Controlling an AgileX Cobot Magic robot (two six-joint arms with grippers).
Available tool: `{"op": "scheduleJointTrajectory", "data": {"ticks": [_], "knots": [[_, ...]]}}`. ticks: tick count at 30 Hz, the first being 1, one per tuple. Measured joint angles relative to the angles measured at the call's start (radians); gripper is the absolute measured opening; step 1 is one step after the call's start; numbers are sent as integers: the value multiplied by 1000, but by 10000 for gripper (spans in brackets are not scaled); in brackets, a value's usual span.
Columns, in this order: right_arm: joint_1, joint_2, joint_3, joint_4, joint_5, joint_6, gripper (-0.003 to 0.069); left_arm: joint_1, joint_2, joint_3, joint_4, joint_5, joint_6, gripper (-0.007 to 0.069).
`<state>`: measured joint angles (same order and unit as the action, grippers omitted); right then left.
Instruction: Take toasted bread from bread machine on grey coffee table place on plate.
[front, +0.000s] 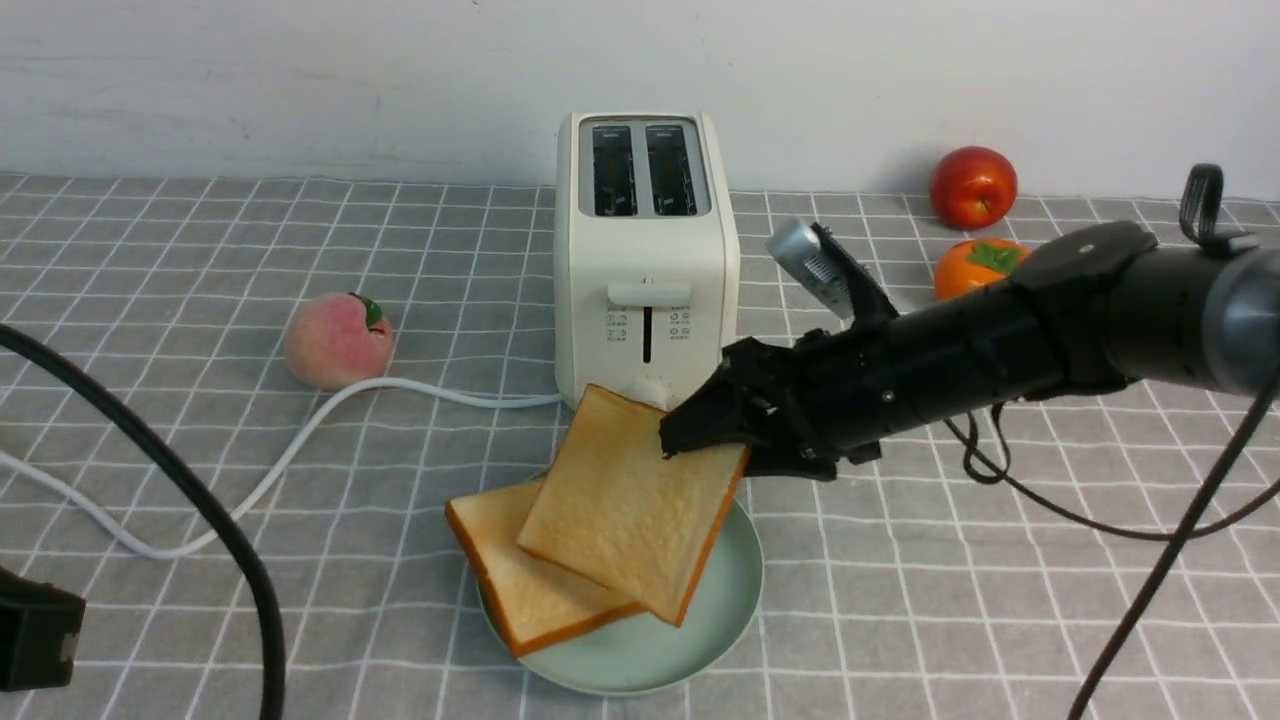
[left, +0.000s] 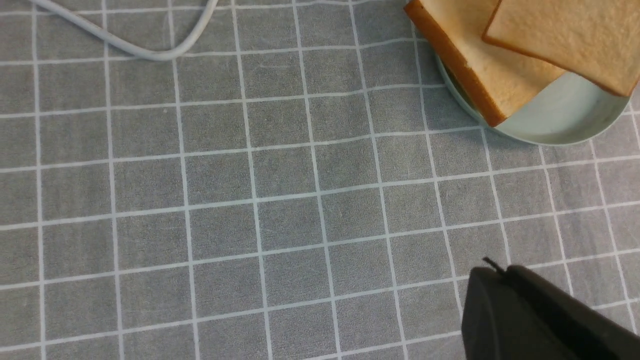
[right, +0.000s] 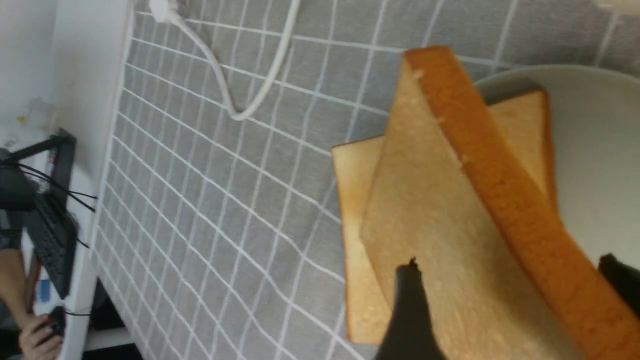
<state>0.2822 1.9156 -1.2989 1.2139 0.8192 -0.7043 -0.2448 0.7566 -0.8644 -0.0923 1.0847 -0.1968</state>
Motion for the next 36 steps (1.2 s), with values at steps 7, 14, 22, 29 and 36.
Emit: {"op": "scheduleJointTrajectory", "data": {"ticks": [7, 14, 22, 29, 36], "knots": [[-91, -72, -47, -157, 80, 18, 559, 0, 0, 0, 1, 1, 1, -14], [-106, -330, -86, -448, 116, 154, 385, 0, 0, 0, 2, -1, 1, -14], [-106, -852, 1, -837, 73, 529, -11, 0, 0, 0, 2, -25, 1, -14], [-107, -1393, 478, -1165, -321, 781, -2, 0, 0, 0, 1, -85, 1, -14], [-107, -1790, 971, -1333, -694, 924, 2, 0, -13, 17, -9, -141, 1, -14]]}}
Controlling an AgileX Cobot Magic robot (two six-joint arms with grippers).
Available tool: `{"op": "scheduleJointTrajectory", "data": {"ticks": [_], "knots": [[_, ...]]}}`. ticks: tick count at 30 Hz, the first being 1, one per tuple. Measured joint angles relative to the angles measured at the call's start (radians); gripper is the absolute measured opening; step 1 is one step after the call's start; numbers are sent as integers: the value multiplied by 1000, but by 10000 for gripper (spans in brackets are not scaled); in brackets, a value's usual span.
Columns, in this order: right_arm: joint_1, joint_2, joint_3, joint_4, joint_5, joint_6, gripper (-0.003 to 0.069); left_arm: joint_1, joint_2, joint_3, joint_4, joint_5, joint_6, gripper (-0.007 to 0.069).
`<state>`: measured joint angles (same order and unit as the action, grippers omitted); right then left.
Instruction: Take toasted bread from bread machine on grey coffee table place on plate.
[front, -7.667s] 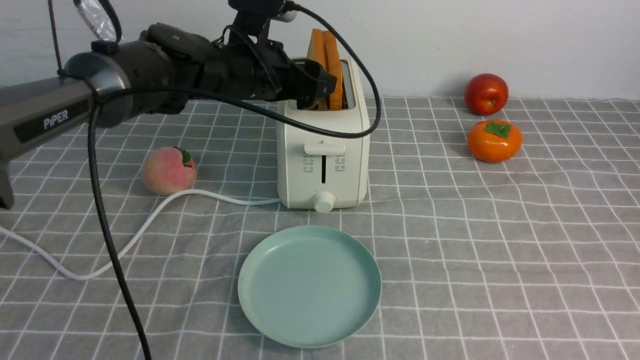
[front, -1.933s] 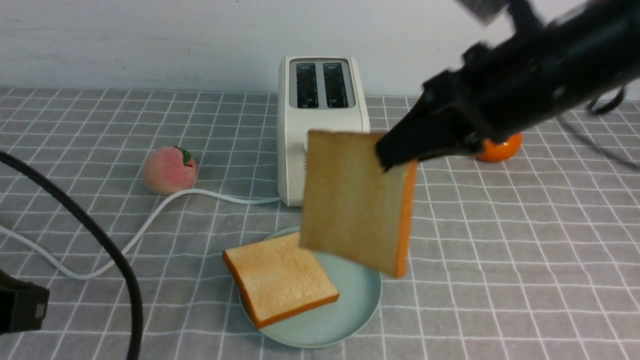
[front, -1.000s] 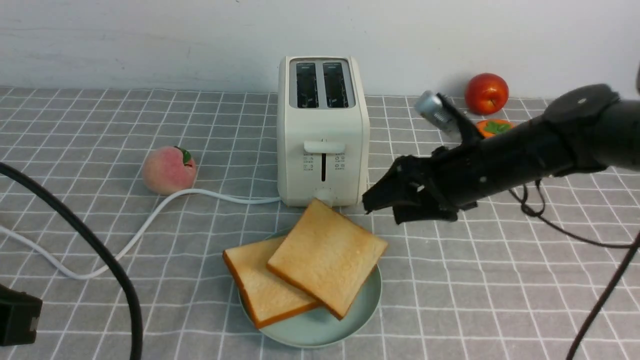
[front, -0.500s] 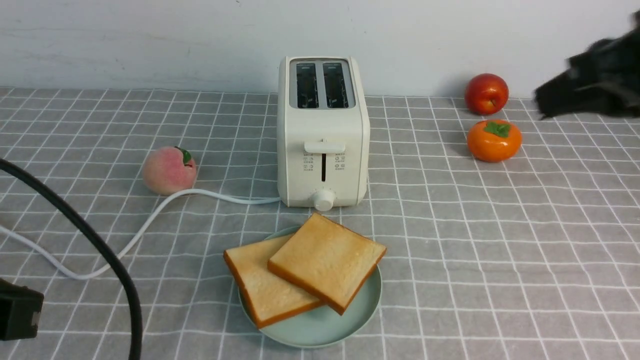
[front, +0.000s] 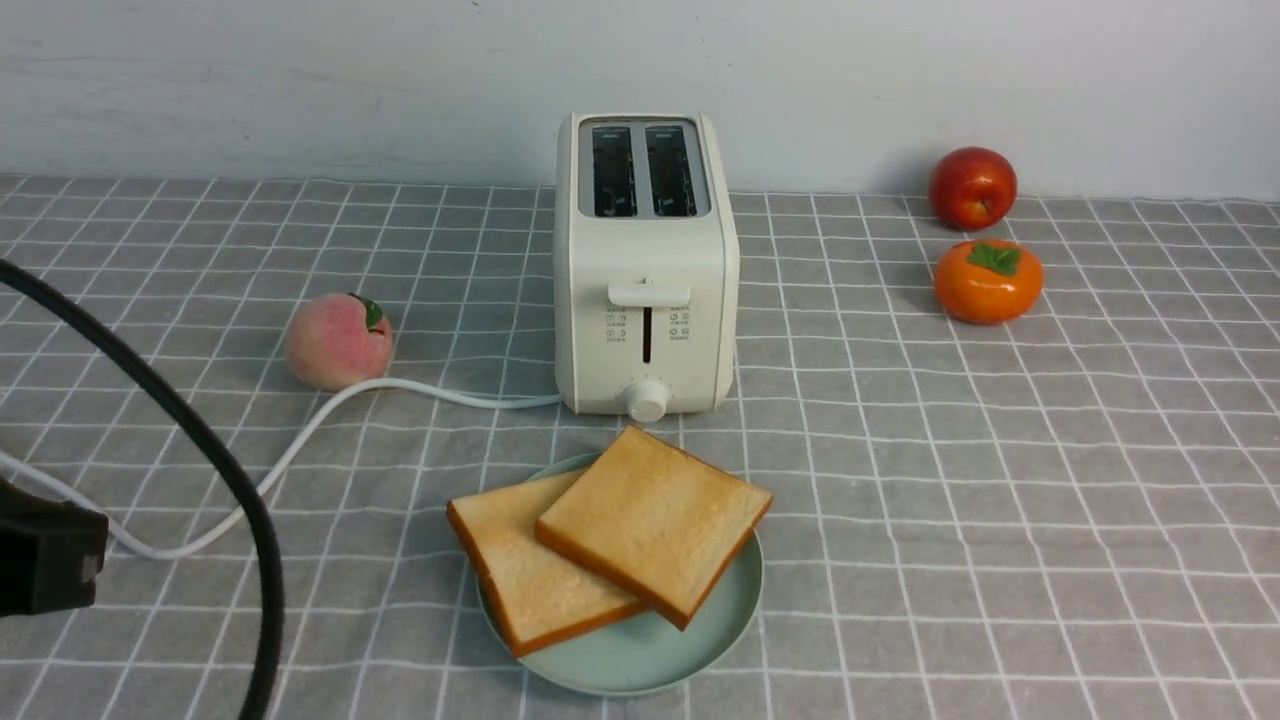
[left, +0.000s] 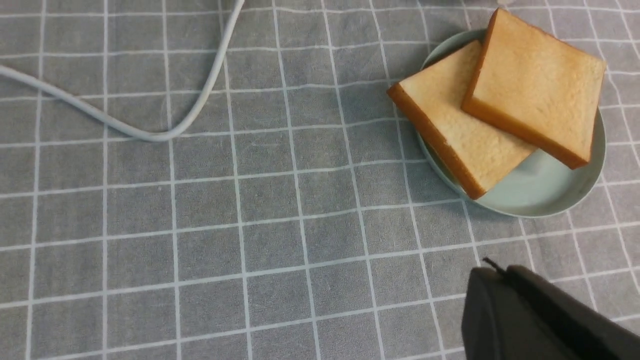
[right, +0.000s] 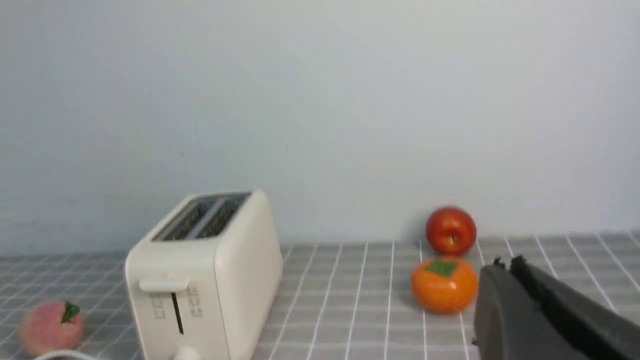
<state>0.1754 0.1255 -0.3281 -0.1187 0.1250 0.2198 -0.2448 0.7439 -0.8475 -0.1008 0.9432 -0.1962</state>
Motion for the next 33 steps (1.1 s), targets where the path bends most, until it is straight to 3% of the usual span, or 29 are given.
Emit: {"op": "scheduleJointTrajectory", "data": {"ticks": [5, 11, 27, 33], "knots": [[0, -136, 122, -25, -162, 8, 14, 0, -168, 142, -76, -143, 3, -14], [0, -137, 131, -29, -168, 8, 25, 0, -435, 312, -92, -310, -6, -14], [0, -137, 131, -32, -168, 10, 43, 0, -554, 410, -72, -282, -15, -14], [0, -137, 131, -32, -168, 10, 55, 51, -630, 513, -4, -409, -16, -14]]}}
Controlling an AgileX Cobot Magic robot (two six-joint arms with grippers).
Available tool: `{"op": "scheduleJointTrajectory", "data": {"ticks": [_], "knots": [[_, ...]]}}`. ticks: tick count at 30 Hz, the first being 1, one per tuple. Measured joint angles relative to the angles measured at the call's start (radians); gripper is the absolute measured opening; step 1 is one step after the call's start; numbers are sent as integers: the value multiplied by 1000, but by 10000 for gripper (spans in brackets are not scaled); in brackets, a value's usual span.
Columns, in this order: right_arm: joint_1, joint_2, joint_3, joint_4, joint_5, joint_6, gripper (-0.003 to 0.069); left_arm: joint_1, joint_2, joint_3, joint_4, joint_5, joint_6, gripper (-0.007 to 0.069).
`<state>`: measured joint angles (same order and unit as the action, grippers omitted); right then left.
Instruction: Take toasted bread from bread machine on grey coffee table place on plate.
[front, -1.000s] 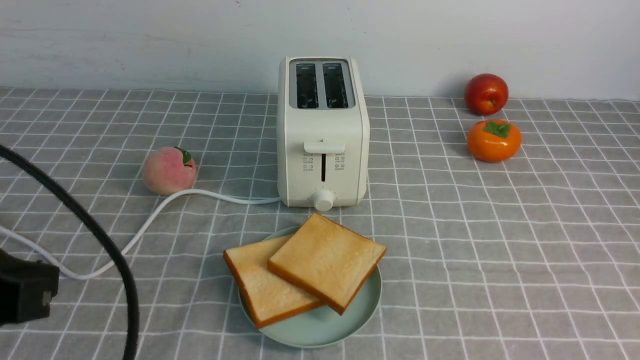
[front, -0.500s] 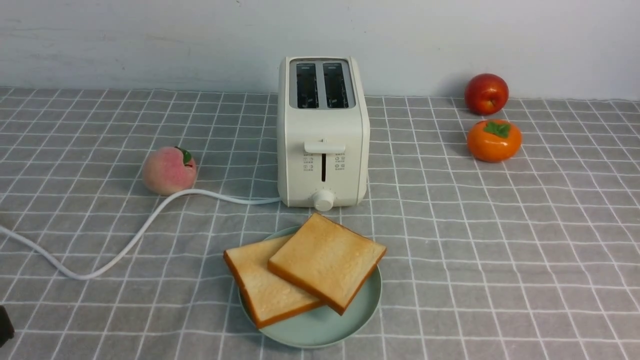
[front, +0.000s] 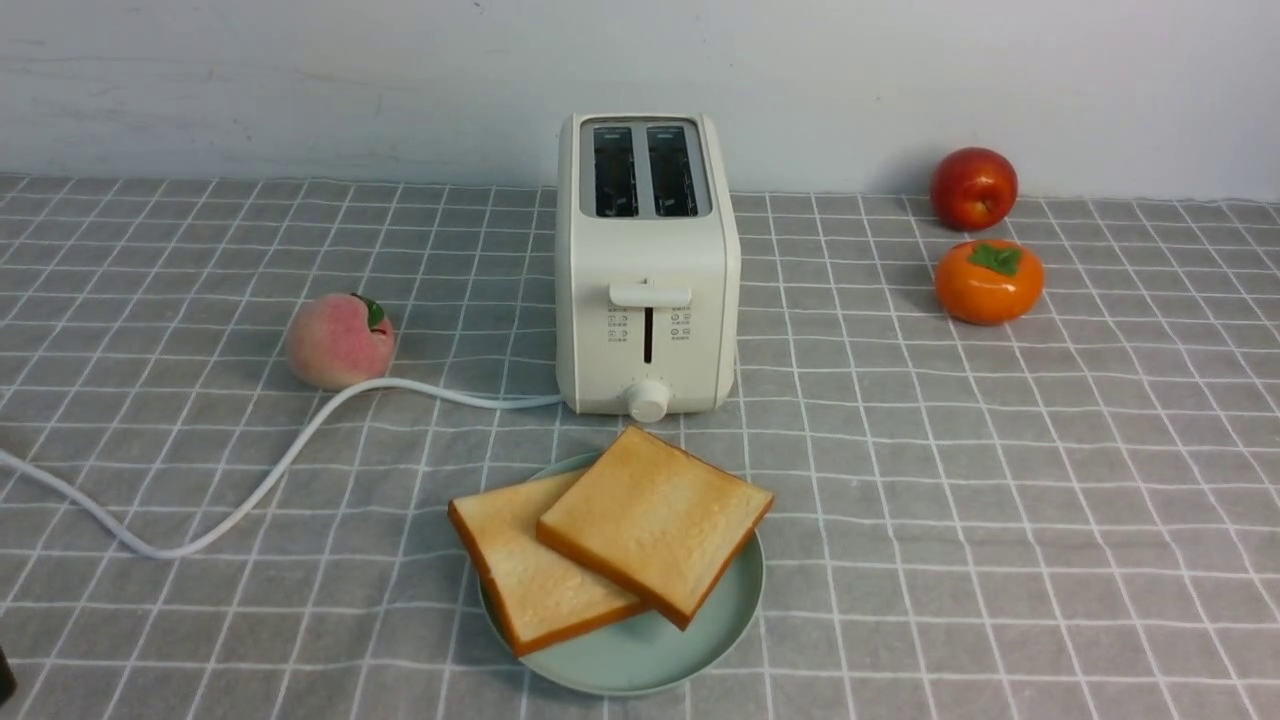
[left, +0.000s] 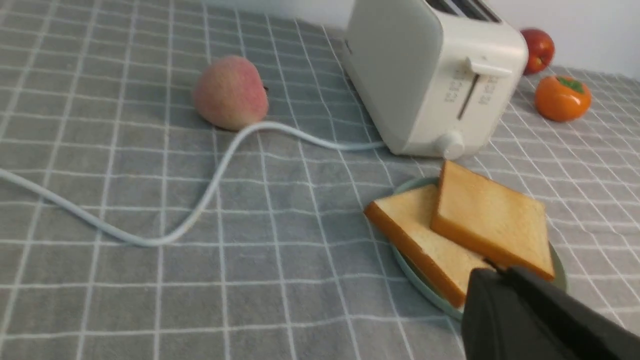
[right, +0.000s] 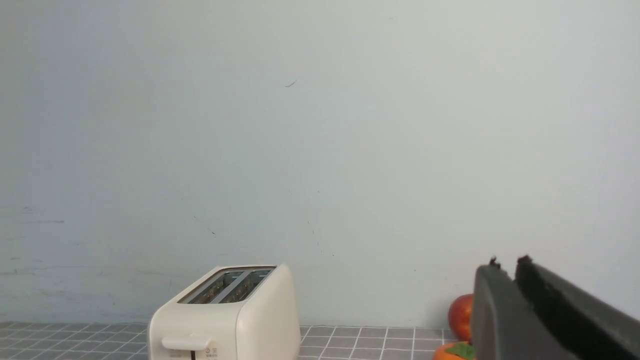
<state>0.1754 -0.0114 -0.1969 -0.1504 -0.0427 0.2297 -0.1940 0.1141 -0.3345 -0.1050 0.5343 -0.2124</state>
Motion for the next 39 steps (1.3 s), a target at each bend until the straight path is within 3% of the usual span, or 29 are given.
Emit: {"op": "scheduleJointTrajectory", "data": {"ticks": [4, 9, 35, 39], "knots": [[0, 0, 0, 0, 0, 0, 59, 98, -112, 181, 35, -127, -2, -14], [0, 0, 1, -1, 0, 0, 67, 112, -124, 355, 53, -174, -4, -14], [0, 0, 1, -16, 9, 5, 104, 112, -124, 364, 38, -146, -4, -1], [-54, 0, 51, -18, 84, 69, 106, 112, -124, 364, 38, -145, -4, 3]]}}
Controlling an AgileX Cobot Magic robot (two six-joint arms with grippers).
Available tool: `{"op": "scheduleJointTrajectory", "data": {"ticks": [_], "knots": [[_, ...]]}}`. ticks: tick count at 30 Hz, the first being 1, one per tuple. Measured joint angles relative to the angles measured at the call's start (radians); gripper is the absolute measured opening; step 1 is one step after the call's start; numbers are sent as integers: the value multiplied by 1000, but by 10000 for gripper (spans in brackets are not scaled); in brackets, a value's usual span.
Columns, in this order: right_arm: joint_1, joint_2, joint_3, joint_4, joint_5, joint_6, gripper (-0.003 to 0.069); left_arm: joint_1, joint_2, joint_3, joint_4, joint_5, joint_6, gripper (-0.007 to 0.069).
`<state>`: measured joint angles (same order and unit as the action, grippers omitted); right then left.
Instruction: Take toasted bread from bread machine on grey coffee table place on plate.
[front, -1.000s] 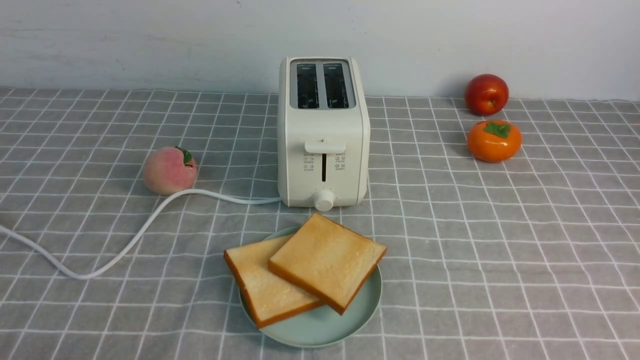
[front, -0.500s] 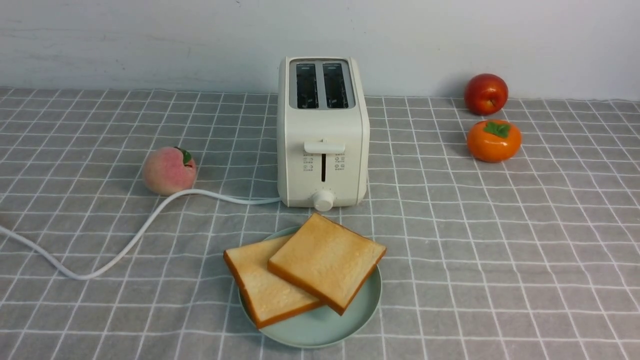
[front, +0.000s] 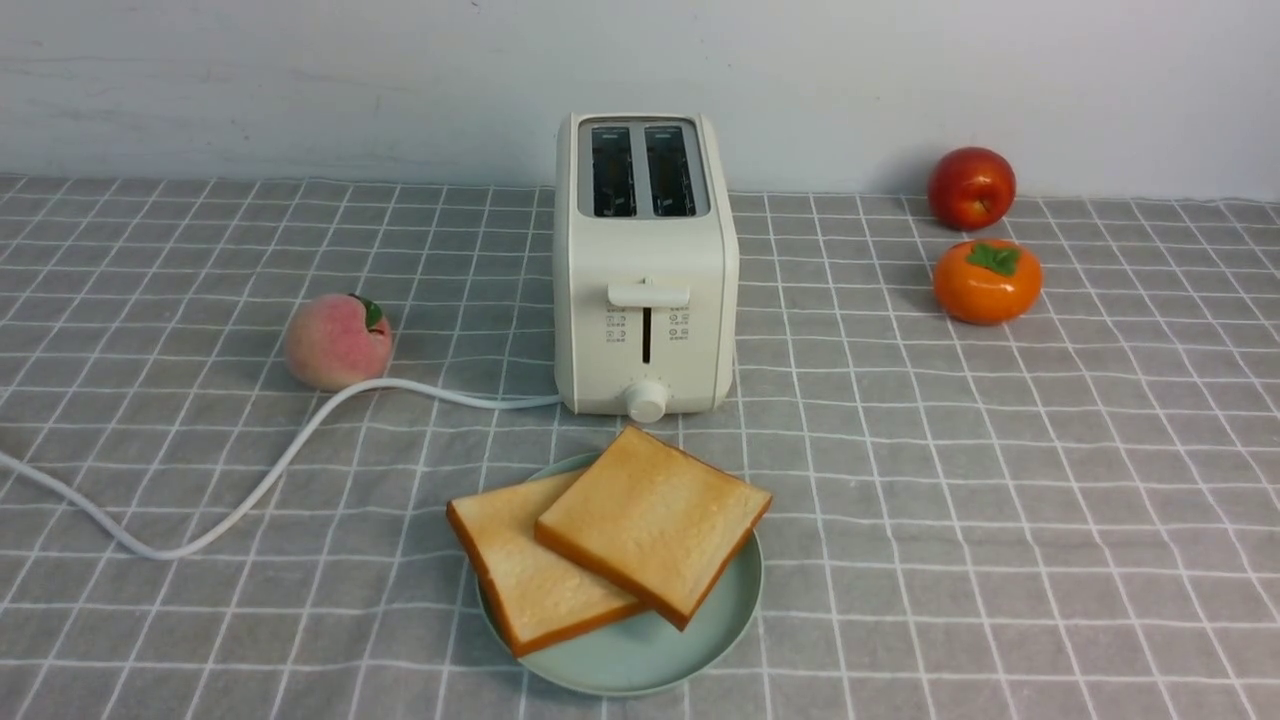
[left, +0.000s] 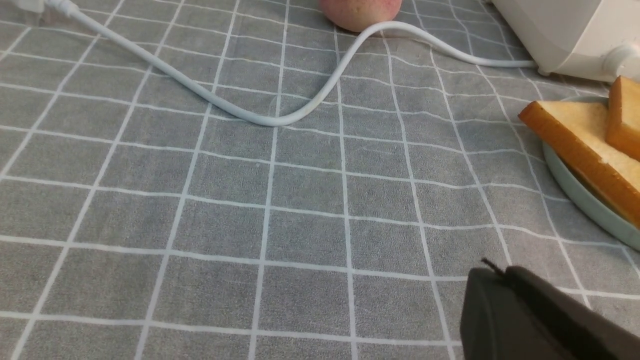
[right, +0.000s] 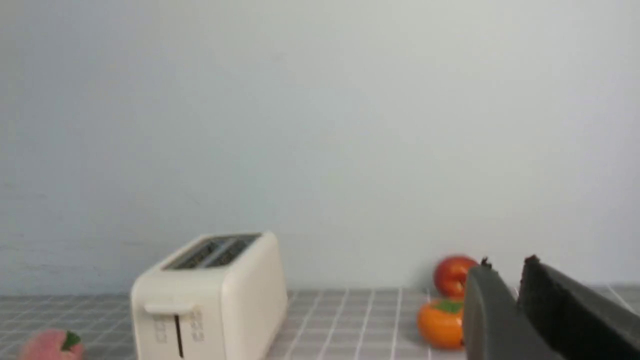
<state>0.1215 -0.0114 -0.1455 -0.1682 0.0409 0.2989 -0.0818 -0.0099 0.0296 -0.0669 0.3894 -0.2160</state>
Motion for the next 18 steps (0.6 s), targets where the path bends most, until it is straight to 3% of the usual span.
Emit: {"op": "scheduleJointTrajectory", "data": {"ticks": [5, 9, 13, 18], "knots": [[-83, 0, 154, 0, 79, 92, 108, 0, 0, 1, 0, 1, 0, 8], [-95, 0, 167, 5, 323, 115, 114, 0, 0, 1, 0, 1, 0, 14], [-95, 0, 160, 26, 356, 126, 119, 0, 0, 1, 0, 1, 0, 17], [-95, 0, 159, 29, 358, 49, 126, 0, 0, 1, 0, 1, 0, 17]]}}
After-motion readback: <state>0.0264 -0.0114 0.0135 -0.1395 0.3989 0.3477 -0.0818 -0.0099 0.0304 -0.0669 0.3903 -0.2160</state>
